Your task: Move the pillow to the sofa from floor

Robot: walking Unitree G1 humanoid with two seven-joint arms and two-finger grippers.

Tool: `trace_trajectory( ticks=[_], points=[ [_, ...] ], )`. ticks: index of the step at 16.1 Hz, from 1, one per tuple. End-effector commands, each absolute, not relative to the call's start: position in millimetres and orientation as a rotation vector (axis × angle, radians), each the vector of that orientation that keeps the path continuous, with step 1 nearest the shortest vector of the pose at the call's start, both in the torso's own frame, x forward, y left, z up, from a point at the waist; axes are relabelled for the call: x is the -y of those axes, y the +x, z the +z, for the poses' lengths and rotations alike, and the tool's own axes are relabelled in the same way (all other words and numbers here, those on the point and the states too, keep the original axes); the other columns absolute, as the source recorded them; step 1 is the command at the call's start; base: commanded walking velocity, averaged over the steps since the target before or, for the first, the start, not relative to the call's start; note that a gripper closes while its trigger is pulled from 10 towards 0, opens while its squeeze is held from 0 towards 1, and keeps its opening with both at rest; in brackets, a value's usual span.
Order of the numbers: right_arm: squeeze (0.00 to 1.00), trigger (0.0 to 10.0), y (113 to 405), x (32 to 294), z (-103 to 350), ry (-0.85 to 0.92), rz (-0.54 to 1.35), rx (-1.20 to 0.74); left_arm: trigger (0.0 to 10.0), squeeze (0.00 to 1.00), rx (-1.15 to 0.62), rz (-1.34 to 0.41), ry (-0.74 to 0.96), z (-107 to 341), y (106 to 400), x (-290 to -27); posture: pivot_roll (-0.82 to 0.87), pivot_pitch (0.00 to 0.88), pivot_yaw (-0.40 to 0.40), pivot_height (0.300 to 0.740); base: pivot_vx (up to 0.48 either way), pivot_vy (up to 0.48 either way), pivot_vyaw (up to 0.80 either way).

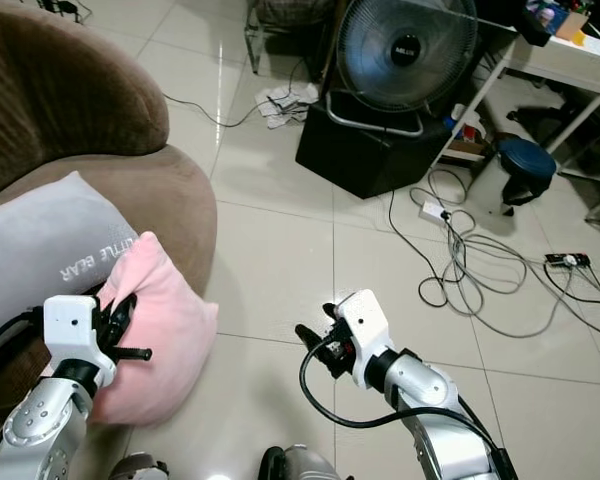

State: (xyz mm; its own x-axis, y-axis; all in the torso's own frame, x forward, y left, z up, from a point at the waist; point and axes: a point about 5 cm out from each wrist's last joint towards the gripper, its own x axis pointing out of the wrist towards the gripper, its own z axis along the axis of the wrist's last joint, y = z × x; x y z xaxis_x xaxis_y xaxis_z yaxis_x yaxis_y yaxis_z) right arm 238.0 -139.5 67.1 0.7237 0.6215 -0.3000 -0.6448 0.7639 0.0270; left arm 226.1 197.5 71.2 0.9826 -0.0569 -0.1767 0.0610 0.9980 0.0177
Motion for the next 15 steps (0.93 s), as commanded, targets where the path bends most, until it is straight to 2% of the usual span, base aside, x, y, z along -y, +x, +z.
trace_trajectory(
  ticks=[1, 5, 14, 15],
  points=[
    [0.0, 10.0, 239.4, 144.8, 67.4, -0.1, 0.672, -0.302, 10.0, 0.0, -0.096, -0.09, 0.049, 86.3, 229.3, -189.6, 0.11, 0.145, -0.186, 0.74, 0.0, 0.0, 0.0],
    [0.0, 10.0, 242.8, 143.6, 67.1, -0.108, 0.667, -0.299, 10.0, 0.0, -0.094, -0.11, 0.067, 88.3, 231.1, -187.1, 0.12, 0.143, -0.183, 0.74, 0.0, 0.0, 0.0],
    [0.0, 10.0, 247.5, 141.0, 67.4, -0.138, 0.656, -0.291, 10.0, 0.0, -0.1, -0.11, 0.099, 86.4, 234.9, -182.4, 0.11, 0.148, -0.187, 0.74, 0.317, -0.355, 0.0],
    [0.0, 10.0, 247.4, 140.6, 67.5, -0.141, 0.66, -0.29, 10.0, 0.0, -0.102, -0.11, 0.096, 86.0, 234.8, -182.1, 0.11, 0.148, -0.187, 0.74, 0.454, 0.0, 0.0]
  ],
)
